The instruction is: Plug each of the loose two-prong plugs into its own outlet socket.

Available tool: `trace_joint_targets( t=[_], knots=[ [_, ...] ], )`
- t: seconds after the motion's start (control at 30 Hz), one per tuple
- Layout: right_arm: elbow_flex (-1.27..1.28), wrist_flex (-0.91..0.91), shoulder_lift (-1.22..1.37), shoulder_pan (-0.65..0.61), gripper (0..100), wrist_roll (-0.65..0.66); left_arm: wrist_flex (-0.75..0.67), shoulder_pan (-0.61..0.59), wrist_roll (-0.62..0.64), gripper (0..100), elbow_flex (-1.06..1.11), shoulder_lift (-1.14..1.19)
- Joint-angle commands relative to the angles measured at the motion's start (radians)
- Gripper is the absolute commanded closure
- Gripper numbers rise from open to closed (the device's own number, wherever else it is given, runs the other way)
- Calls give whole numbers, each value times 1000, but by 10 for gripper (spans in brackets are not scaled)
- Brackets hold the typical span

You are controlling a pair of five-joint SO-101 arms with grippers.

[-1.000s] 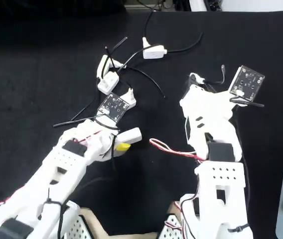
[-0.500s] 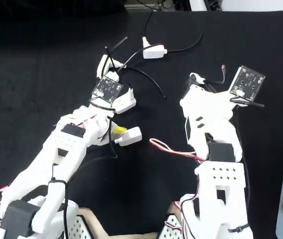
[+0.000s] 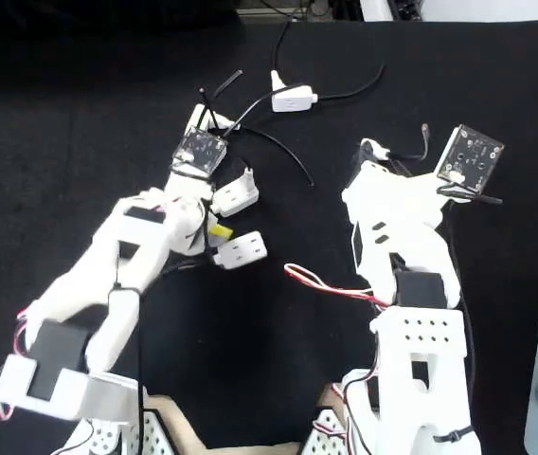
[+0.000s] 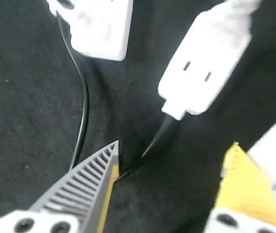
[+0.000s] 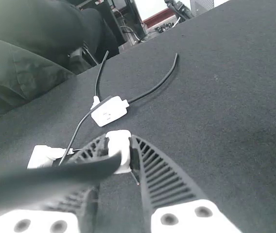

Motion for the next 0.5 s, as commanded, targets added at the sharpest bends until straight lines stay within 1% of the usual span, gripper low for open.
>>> trace_joint_targets(
  t=[0.0, 0.13, 0.27, 0.37, 0.47],
  knots=[
    [-12, -21, -16, 6, 985, -6, 141, -10, -3, 720, -142, 15],
    [-12, -21, -16, 6, 985, -6, 302, 5, -3, 729, -214, -71],
    [-12, -21, -16, 6, 985, -6, 385, 21, -3, 728, -222, -215],
    [-12, -21, -16, 6, 985, -6, 457, 64, -3, 724, -213, -292],
    [-12, -21, -16, 6, 985, -5, 491, 111, -3, 662, -185, -299]
  ],
)
